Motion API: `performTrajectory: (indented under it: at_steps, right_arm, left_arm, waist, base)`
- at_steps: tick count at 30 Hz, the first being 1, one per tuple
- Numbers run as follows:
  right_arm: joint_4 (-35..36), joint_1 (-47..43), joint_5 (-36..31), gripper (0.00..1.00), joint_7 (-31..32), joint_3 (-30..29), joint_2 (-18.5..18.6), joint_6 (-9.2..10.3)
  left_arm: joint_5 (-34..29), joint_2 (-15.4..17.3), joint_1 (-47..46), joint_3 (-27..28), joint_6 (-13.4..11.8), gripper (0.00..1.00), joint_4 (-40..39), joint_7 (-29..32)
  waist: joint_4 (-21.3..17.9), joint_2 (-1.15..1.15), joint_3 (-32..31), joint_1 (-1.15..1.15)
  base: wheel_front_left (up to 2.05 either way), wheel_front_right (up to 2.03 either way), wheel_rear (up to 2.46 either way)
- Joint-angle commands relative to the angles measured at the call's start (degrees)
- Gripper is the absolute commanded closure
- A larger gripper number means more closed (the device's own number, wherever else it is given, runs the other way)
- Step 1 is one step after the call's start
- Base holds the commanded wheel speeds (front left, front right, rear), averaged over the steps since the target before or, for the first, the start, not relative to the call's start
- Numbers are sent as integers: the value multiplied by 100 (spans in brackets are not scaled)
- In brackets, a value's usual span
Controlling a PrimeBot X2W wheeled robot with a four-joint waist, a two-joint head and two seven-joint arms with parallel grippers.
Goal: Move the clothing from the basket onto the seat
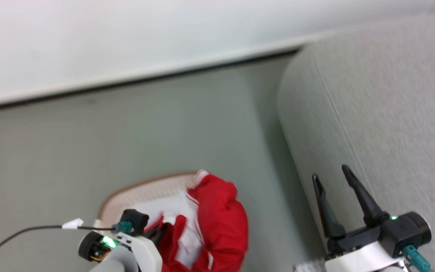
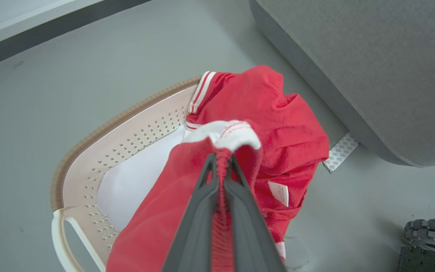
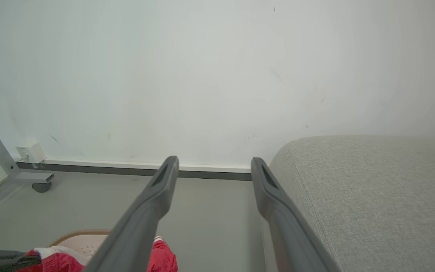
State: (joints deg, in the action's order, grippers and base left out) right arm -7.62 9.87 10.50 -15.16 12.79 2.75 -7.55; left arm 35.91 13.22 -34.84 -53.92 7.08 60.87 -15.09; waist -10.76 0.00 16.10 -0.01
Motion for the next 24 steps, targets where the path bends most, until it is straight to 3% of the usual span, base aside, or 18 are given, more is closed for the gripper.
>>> performTrajectory:
  at_steps: [1,12,24]
  right_arm:
    - [-44,-114,-36,0,0,7,23,12]
    - [-246,-472,-29,0,1,18,23,12]
    - [-126,-695,163,0,1,140,24,12]
  left_arm:
    - [-98,56,199,79,-51,100,-141,-4]
    - [-769,167,729,904,-284,100,-1772,-7]
    - [-1161,34,564,1682,-183,100,-3252,-8]
  waist:
    - [479,0,-566,1]
    - [1027,0,-1289,1]
    - [1410,0,-1624,1]
  base:
    - [0,0,0]
    - [0,0,0]
    - [0,0,0]
